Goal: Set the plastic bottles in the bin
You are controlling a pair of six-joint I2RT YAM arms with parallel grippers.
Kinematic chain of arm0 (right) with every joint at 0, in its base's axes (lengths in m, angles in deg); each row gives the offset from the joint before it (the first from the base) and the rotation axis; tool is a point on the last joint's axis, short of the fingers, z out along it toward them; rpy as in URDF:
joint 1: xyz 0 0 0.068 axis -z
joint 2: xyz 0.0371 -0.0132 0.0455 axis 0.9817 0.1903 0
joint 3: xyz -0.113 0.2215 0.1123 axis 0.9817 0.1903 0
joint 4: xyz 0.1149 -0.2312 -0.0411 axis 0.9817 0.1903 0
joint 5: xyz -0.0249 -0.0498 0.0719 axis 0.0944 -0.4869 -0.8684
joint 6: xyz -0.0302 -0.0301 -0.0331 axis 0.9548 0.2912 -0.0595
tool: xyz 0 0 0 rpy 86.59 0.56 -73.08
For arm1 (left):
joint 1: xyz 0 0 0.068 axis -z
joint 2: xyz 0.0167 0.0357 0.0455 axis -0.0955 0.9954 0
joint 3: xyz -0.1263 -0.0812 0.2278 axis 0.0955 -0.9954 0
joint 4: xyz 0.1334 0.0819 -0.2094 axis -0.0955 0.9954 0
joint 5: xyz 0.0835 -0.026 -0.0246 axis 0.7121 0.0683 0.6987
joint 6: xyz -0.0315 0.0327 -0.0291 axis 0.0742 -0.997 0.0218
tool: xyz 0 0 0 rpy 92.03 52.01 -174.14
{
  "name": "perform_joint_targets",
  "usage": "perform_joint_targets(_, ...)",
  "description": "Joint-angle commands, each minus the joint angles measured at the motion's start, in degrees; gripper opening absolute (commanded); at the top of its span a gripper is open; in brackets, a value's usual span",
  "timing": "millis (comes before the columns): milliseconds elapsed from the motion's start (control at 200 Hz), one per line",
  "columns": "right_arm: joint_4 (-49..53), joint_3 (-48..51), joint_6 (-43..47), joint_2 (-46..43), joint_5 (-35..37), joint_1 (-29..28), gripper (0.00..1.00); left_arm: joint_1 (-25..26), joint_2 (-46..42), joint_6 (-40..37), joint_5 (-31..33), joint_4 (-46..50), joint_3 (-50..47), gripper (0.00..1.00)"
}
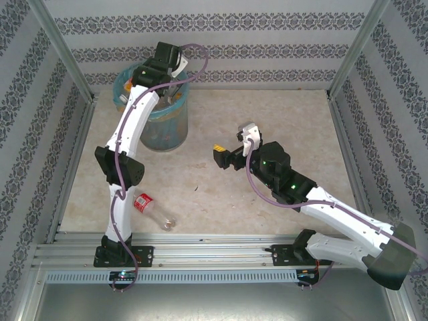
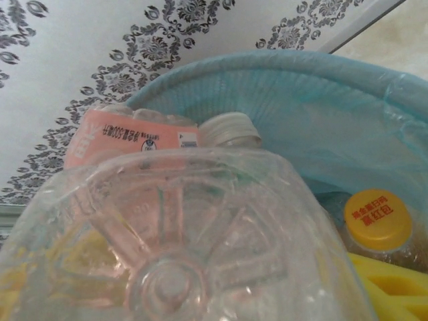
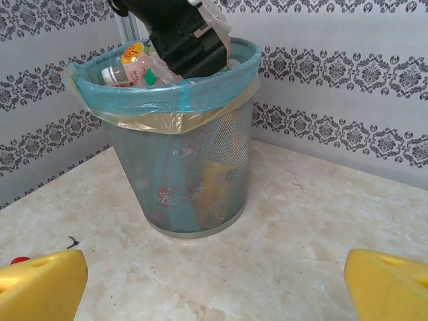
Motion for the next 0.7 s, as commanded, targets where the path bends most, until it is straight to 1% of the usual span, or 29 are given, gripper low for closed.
perform_joint_targets(0,-0.1,-0.3,-1.5,-0.1,-1.3,0.5,0.98,-0.5,0.0,4.0,-4.3,3.9,3.8,0.79)
perform_joint_targets(110,-0.2,-0.5,-2.2,0.4,-1.7,0.5,0.98,-0.4,-3.1,6.9,-7.1,1.6,4.6,0.83)
perform_joint_targets(235,-0.9,-0.6,-2.9,1.0,-2.0,0.4,0.98,-0.4,-8.2,10.9,-13.0,-0.6,4.1,0.91)
perform_joint_targets(305,-0.9,-0.8,-3.2,1.7,-2.3,0.4,0.98,-0.4,-11.0,12.8,-16.2,-2.1,2.7,0.93)
perform_joint_targets(365,-0.9,-1.0,-3.4,2.0,-2.5,0.4,0.98,-0.4,-12.9,13.5,-18.6,-3.2,1.1,0.92)
perform_joint_targets(445,-1.2,-1.1,-3.7,2.4,-2.7,0.4,0.98,-0.4,-14.1,14.6,-20.2,-3.0,0.1,0.87)
perform_joint_targets(545,-1.2,-1.1,-4.1,2.7,-2.8,0.4,0.98,-0.4,-14.5,14.3,-18.8,-2.8,-2.4,0.79)
perform_joint_targets(620,-1.2,-1.0,-4.2,2.6,-2.9,0.4,0.98,-0.4,-14.3,13.1,-18.2,-3.6,-5.2,0.66)
perform_joint_targets(669,-1.1,-1.0,-4.2,2.6,-2.9,0.4,0.98,-0.4,-13.6,12.6,-17.7,-3.7,-6.4,0.52)
perform_joint_targets(694,-0.9,-0.9,-4.3,2.6,-2.8,0.4,0.98,-0.4,-13.1,12.5,-17.0,-3.5,-6.7,0.47)
